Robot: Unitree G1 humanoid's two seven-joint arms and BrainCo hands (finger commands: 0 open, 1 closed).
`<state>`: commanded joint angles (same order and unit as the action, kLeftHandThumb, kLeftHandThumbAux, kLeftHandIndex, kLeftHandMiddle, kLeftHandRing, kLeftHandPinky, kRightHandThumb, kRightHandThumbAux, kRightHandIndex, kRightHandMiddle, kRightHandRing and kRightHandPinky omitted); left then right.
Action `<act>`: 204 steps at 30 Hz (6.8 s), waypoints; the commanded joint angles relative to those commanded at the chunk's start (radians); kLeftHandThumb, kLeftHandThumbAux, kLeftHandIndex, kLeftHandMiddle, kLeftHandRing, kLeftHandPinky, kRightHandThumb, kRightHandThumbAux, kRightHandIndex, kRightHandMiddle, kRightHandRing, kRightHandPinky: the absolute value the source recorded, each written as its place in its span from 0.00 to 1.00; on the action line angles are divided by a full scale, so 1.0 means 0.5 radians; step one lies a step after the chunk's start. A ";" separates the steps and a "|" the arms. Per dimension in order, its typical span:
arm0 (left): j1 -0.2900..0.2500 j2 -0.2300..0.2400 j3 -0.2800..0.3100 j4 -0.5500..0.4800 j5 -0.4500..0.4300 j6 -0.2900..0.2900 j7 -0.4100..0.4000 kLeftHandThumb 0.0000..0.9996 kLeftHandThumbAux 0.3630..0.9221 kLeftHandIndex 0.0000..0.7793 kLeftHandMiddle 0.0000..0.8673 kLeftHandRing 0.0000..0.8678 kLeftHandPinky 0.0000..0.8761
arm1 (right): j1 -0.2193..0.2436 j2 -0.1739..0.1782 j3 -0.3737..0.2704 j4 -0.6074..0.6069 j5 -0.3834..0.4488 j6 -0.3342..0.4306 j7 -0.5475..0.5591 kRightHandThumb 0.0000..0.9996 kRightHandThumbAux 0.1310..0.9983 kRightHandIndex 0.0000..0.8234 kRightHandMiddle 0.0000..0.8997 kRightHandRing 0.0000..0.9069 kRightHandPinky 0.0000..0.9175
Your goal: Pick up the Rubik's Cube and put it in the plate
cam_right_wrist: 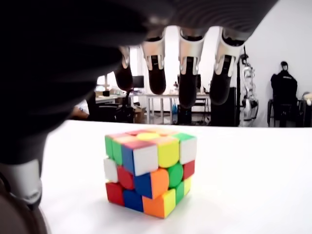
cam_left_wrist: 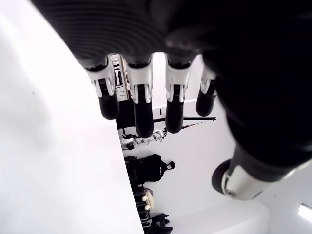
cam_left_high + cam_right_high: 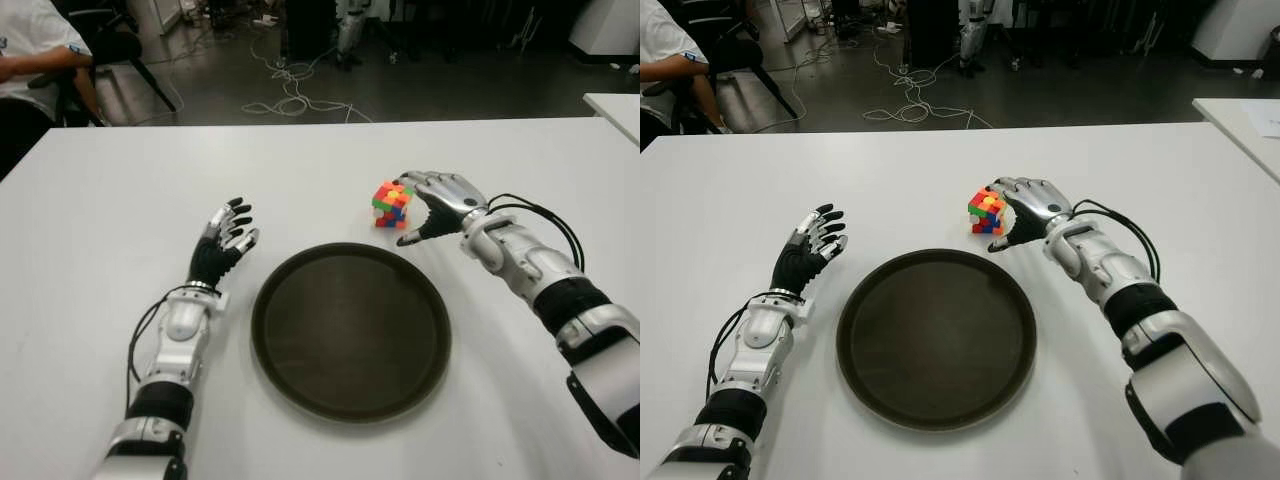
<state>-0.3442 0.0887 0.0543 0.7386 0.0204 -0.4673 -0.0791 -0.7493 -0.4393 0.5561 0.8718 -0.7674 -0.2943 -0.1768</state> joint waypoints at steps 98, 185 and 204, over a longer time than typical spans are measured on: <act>-0.010 -0.012 -0.009 0.060 0.010 -0.094 0.038 0.05 0.59 0.16 0.21 0.18 0.12 | -0.372 0.607 0.138 0.946 -0.058 0.213 -0.786 0.00 0.59 0.06 0.05 0.07 0.14; 0.042 -0.067 -0.015 -0.089 0.025 -0.007 0.093 0.05 0.67 0.14 0.21 0.18 0.13 | -0.339 0.587 0.337 0.964 -0.168 0.493 -0.652 0.31 0.53 0.03 0.00 0.03 0.22; 0.045 -0.074 -0.022 -0.117 0.025 -0.015 0.079 0.07 0.70 0.15 0.21 0.18 0.14 | -0.379 0.549 0.249 0.957 -0.136 0.460 -0.578 0.45 0.59 0.32 0.39 0.45 0.49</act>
<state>-0.3214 0.0520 0.0431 0.6803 0.0327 -0.4748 -0.0397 -0.9387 -0.1651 0.6804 1.3504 -0.8353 -0.0642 -0.4657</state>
